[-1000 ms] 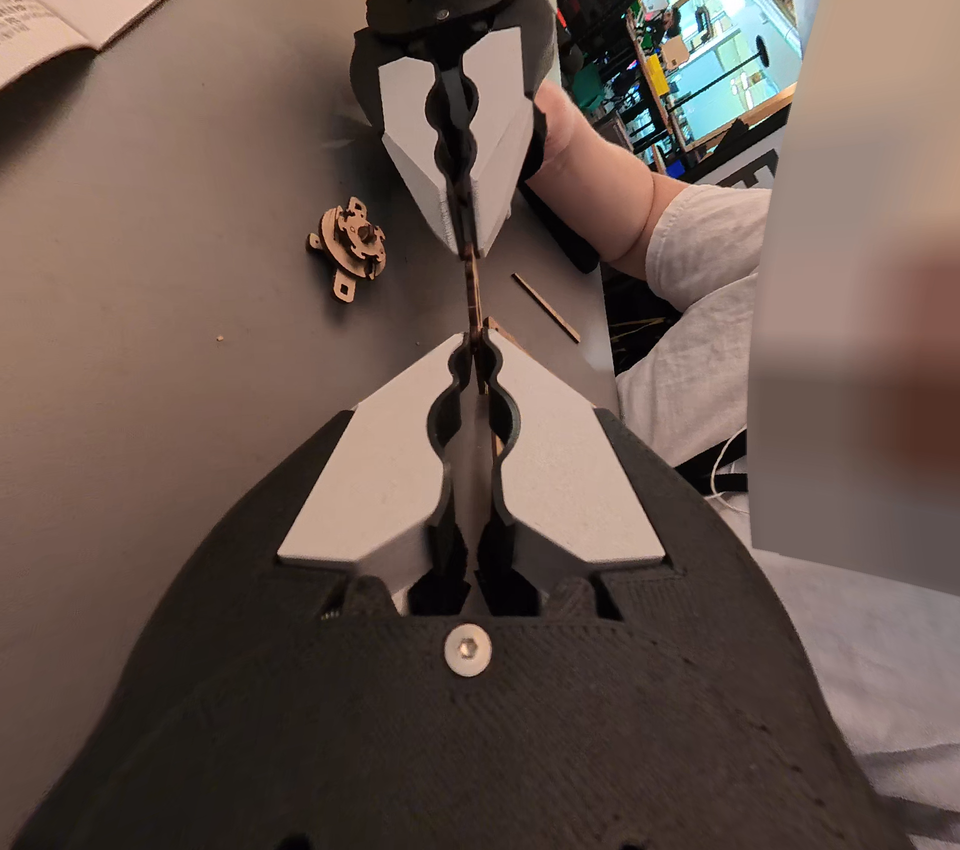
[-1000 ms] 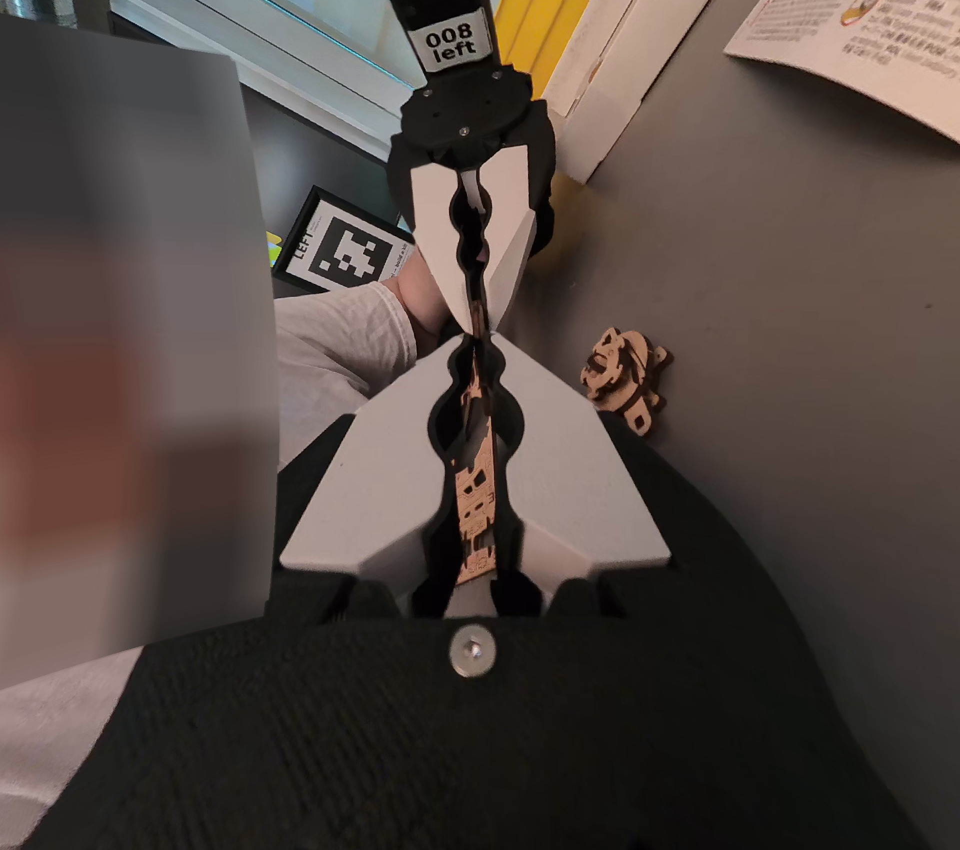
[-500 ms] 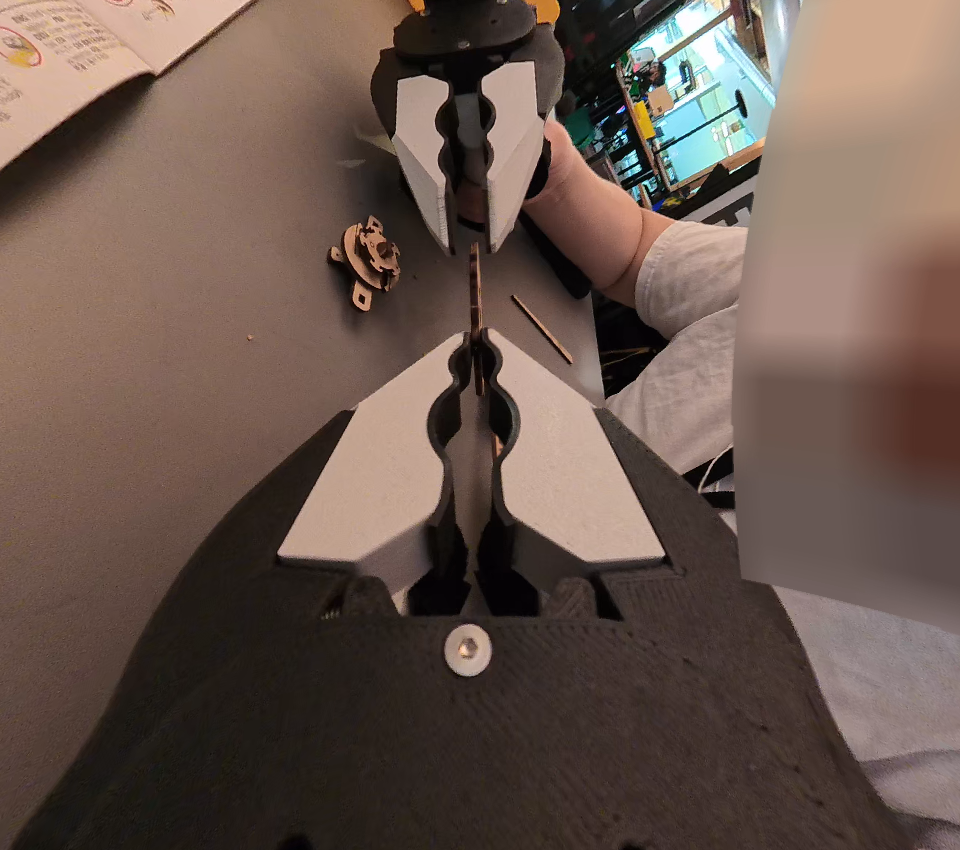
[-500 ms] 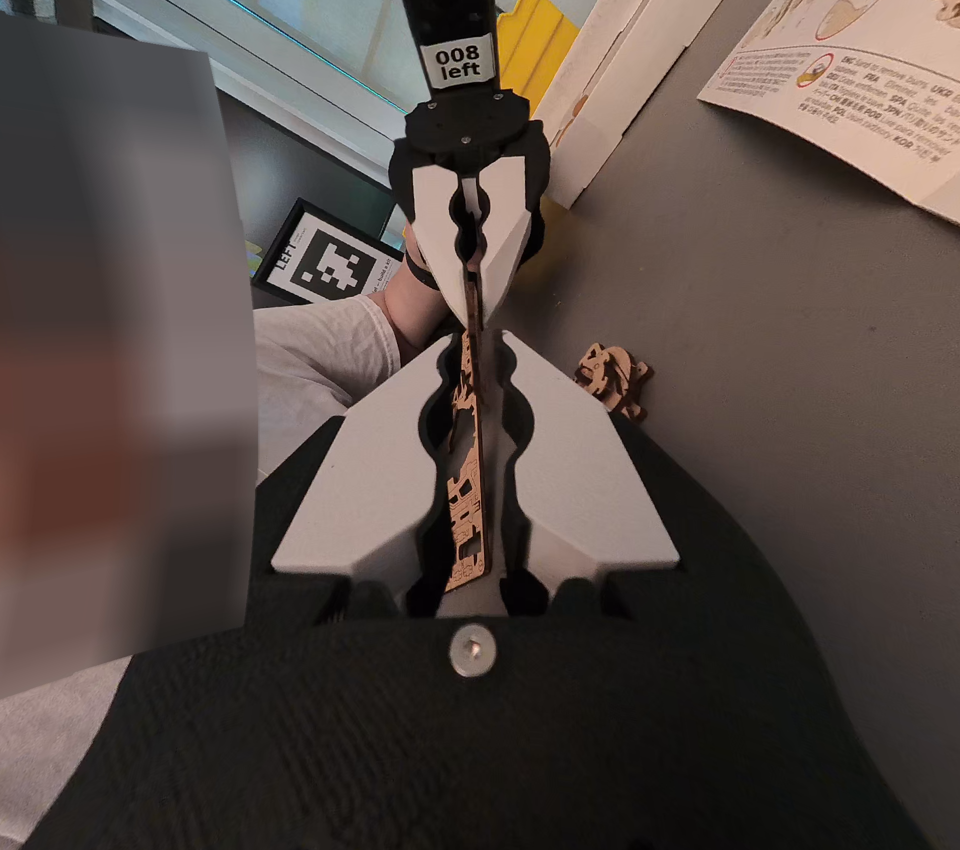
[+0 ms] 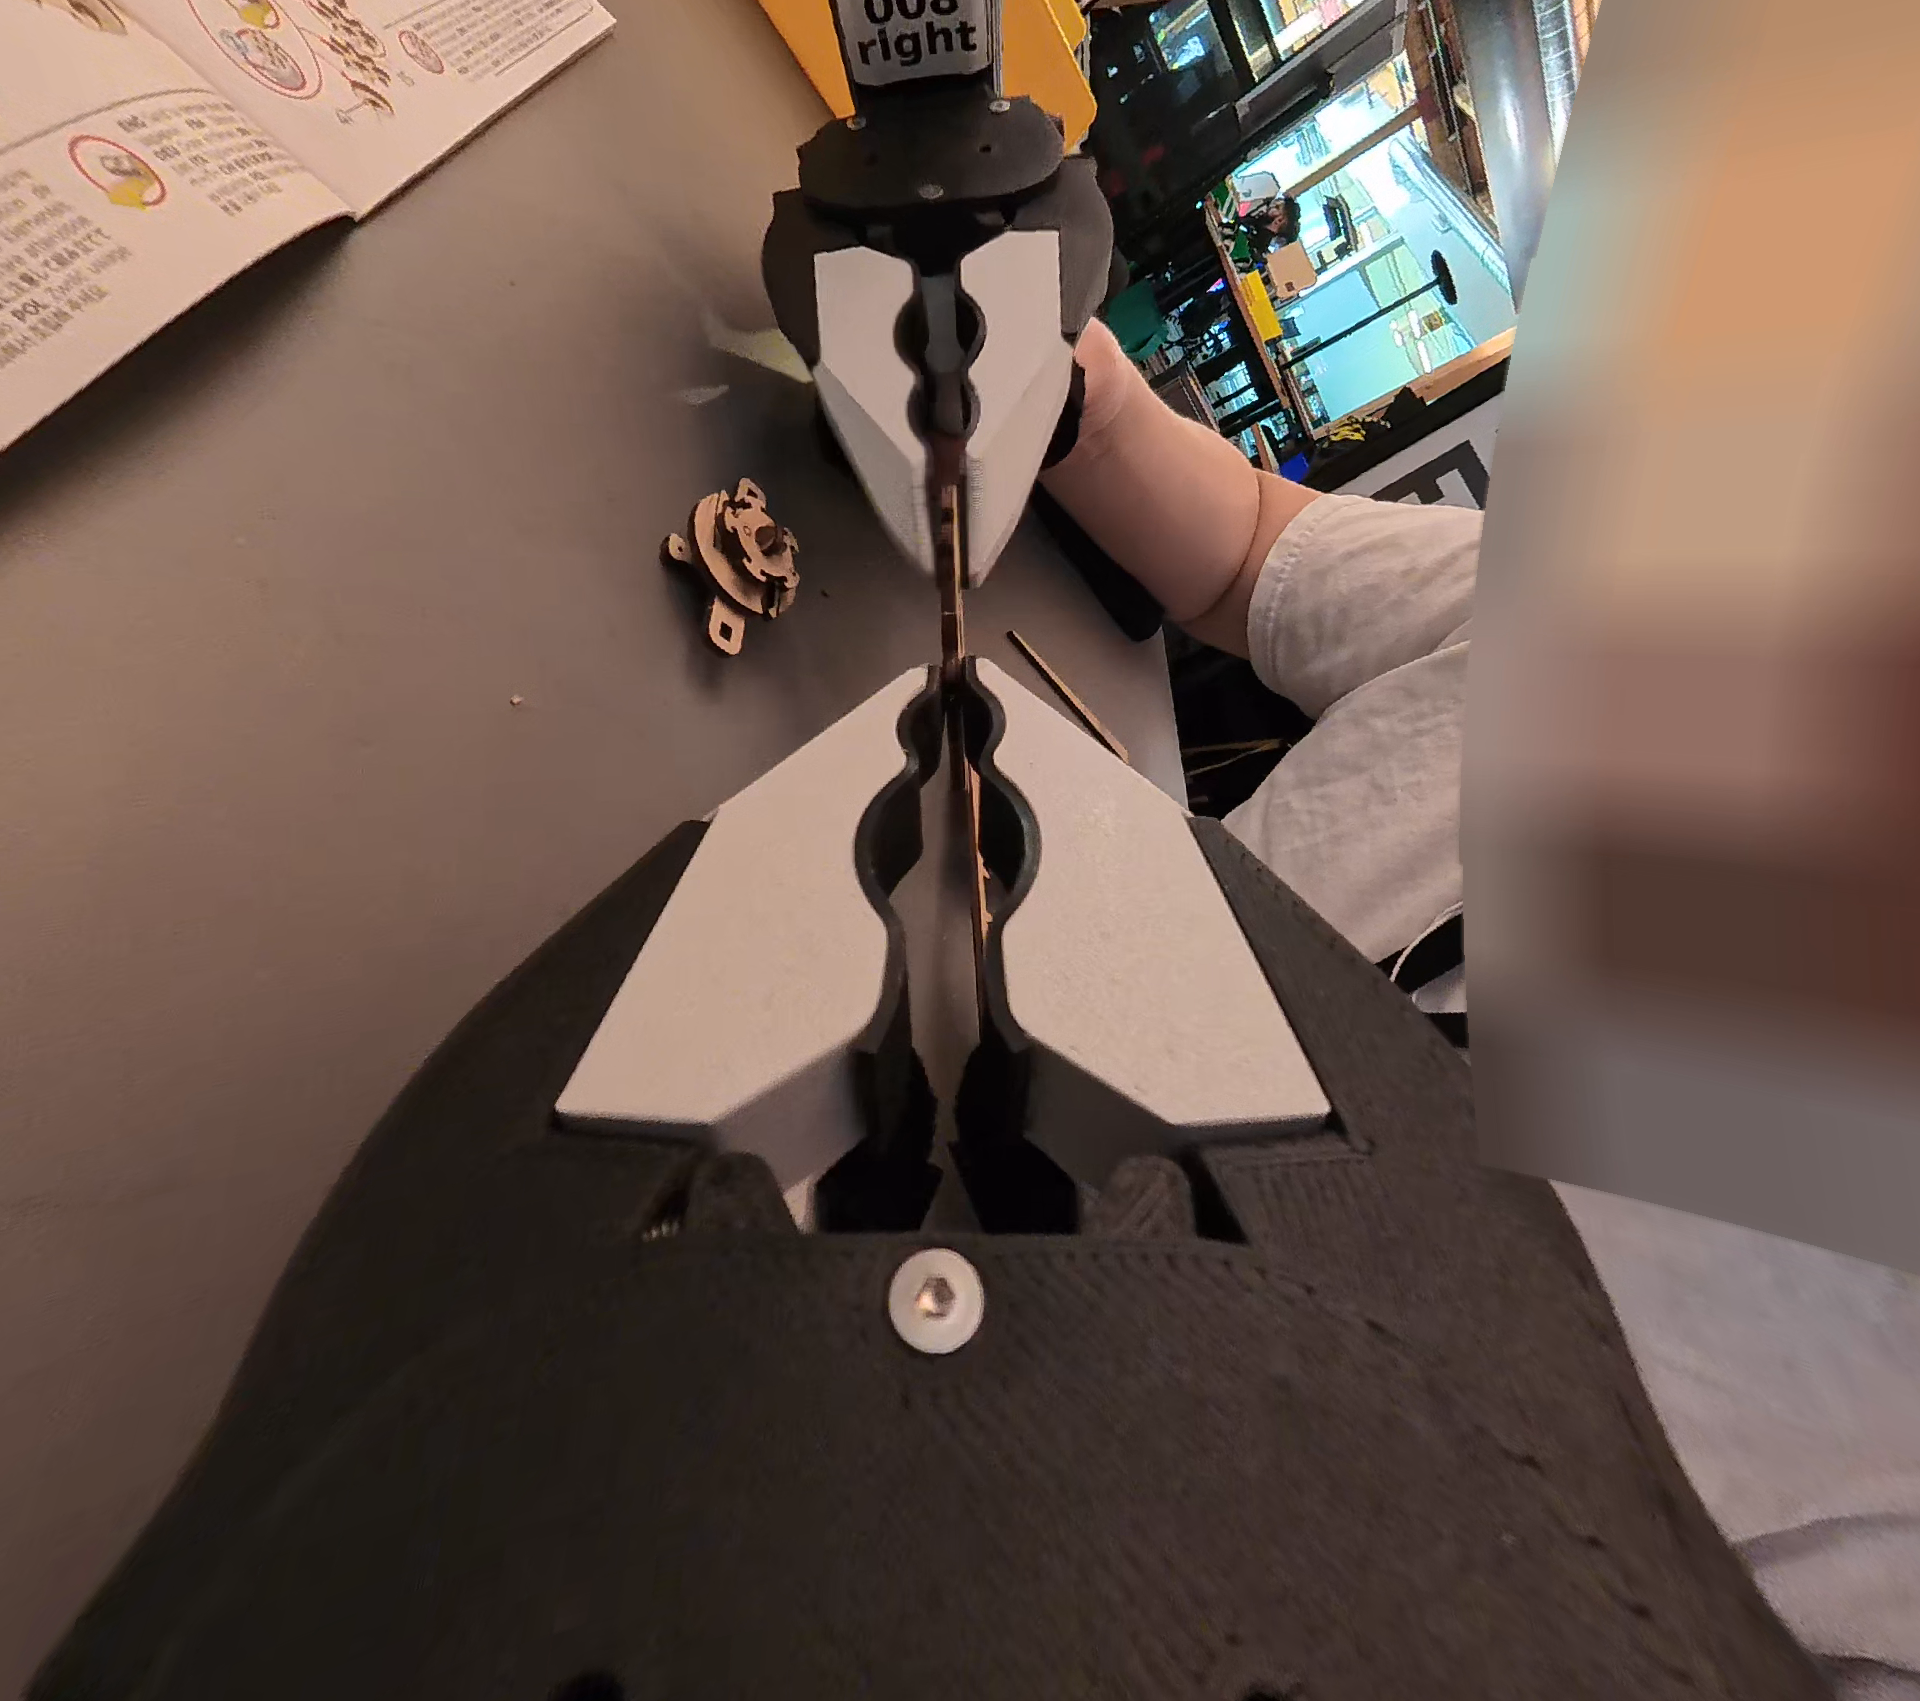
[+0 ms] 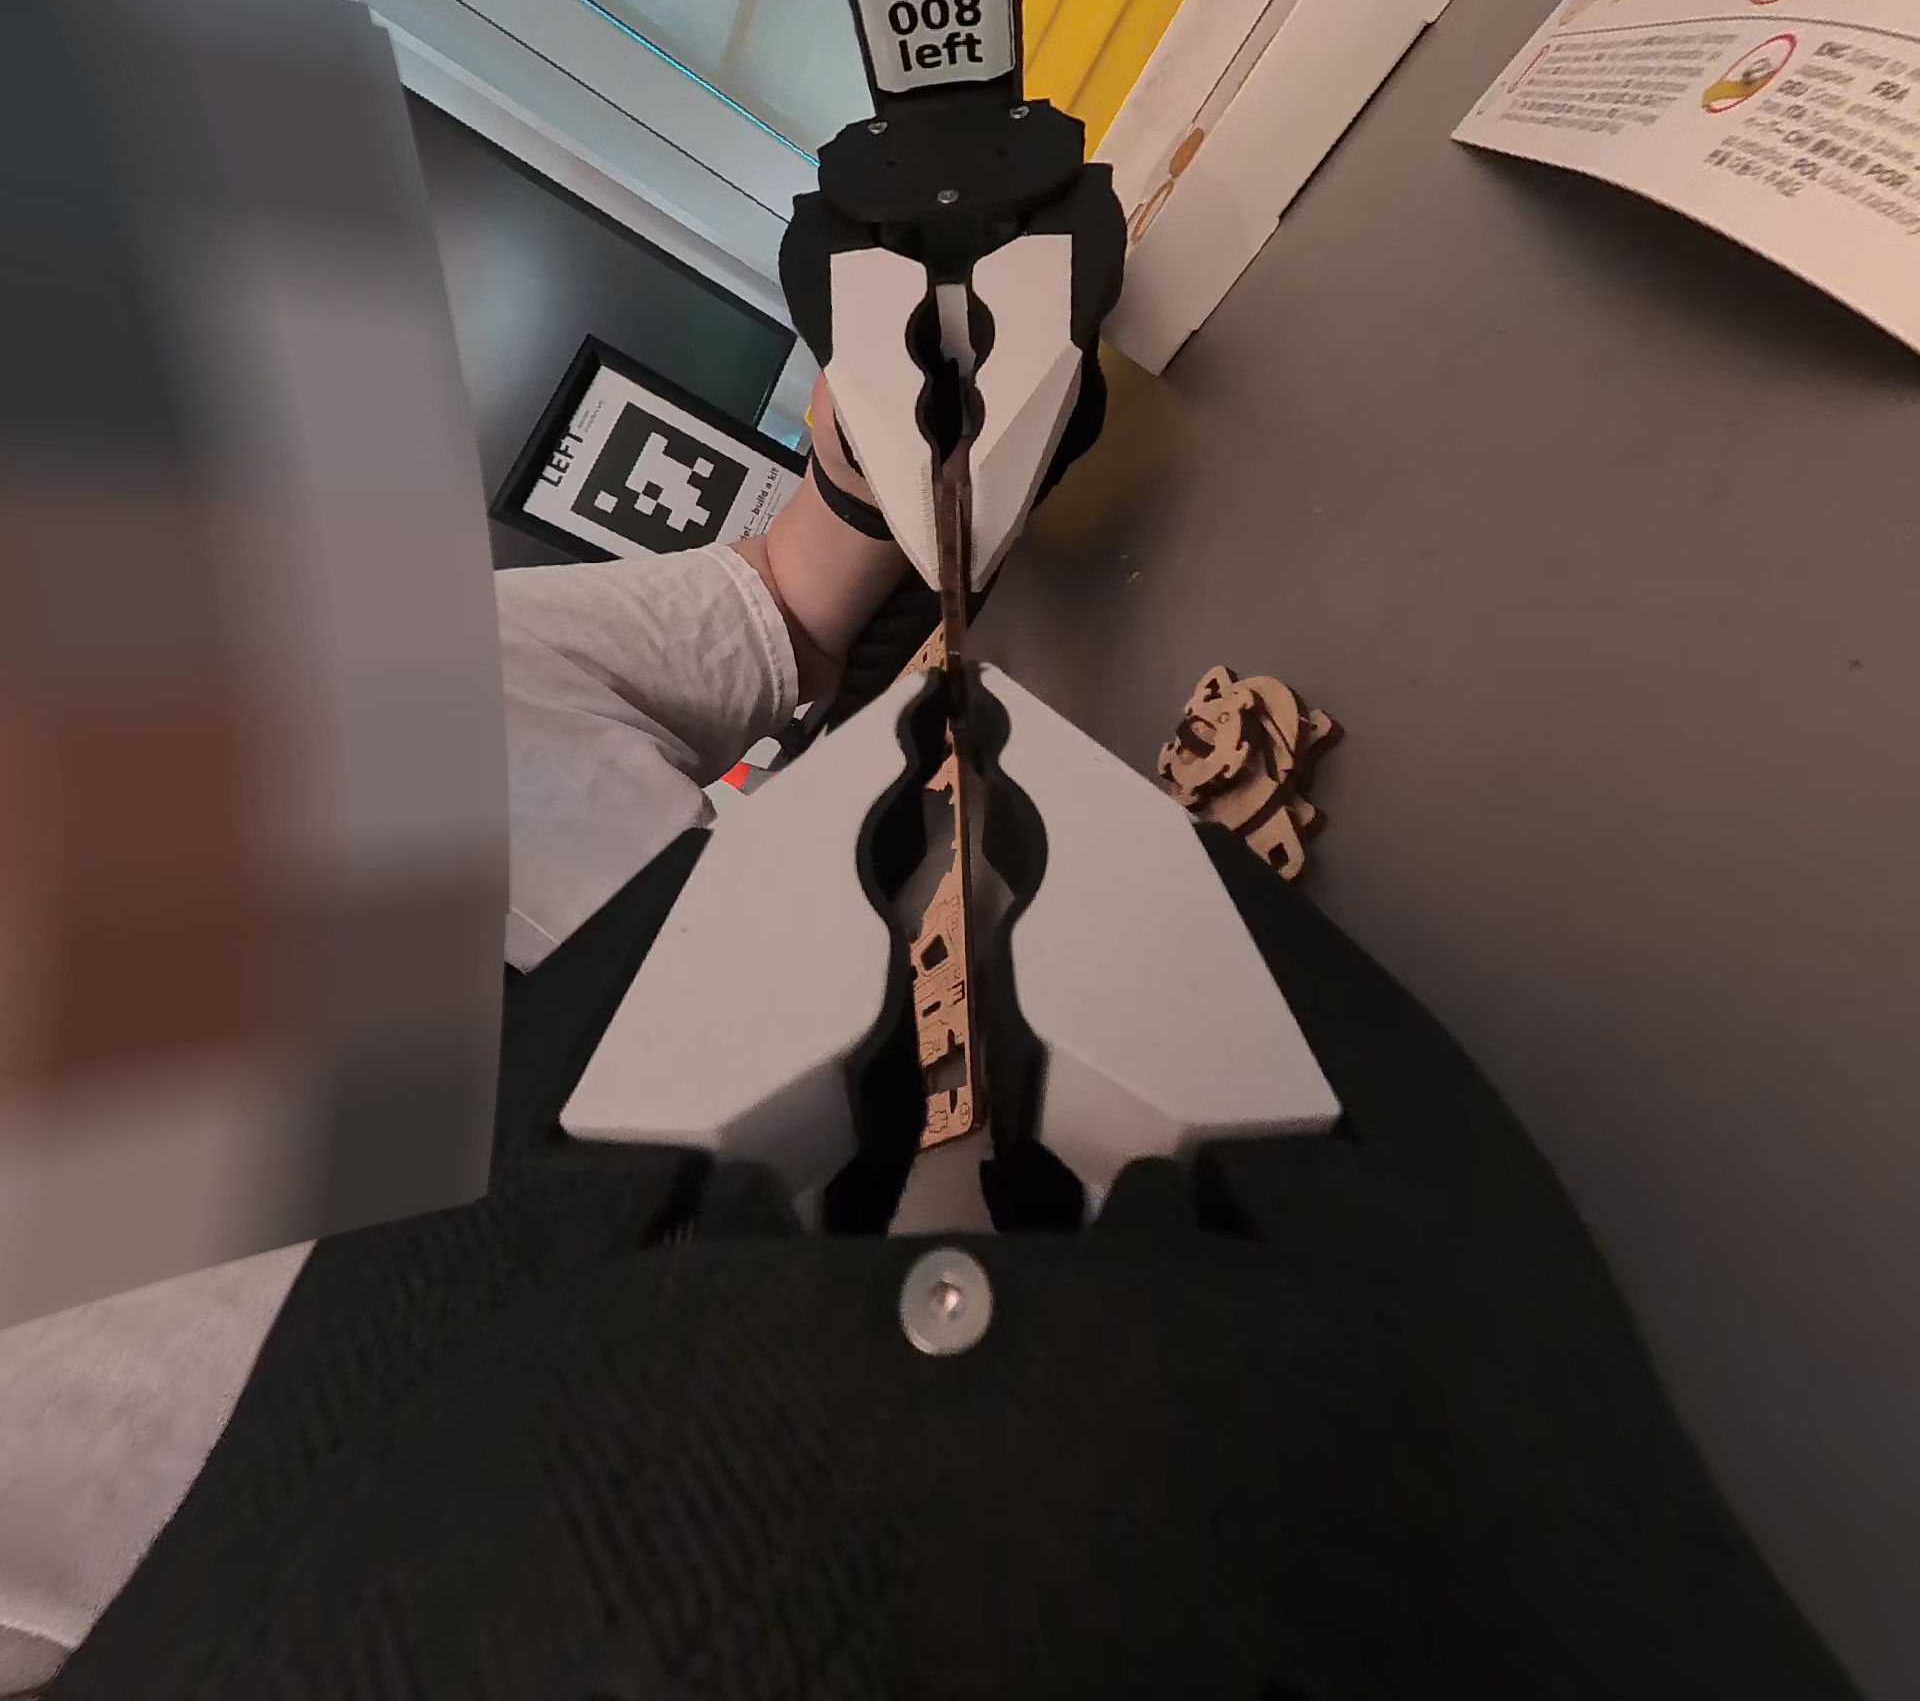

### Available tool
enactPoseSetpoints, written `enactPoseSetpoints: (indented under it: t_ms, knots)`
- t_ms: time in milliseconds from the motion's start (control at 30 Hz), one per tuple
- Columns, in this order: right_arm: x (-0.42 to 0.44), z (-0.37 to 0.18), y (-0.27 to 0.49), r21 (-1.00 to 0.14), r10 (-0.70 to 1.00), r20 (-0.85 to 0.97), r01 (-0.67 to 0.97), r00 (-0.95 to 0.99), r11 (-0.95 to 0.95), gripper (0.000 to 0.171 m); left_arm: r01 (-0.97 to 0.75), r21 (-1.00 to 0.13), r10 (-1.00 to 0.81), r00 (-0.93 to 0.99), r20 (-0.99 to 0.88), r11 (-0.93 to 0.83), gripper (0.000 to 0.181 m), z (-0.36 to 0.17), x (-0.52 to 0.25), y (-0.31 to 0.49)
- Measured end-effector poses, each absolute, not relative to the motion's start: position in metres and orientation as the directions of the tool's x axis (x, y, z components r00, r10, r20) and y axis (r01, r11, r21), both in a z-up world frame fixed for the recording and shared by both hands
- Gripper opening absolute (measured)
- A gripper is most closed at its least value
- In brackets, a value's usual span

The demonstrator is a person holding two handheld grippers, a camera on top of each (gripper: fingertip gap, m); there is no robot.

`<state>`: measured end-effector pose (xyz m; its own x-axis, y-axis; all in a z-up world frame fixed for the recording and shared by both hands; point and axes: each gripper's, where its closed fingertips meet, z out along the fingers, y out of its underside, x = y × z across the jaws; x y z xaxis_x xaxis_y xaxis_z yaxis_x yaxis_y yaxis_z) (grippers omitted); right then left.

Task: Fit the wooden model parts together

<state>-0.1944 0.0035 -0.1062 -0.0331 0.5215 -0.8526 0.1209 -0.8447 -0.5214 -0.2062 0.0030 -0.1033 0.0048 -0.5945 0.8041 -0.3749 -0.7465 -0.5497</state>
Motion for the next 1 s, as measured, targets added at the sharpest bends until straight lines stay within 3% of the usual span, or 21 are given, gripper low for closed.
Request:
enactPoseSetpoints:
  t_ms: [1000]
  knots:
    - [-0.1909,-0.1036,0.0068,-0.483,0.48,-0.876,0.1,-0.055,-0.87,0.001,-0.376,-0.559,-0.599,-0.012,0.8,-0.739,0.001,-0.1021,-0.2054,0.0019]
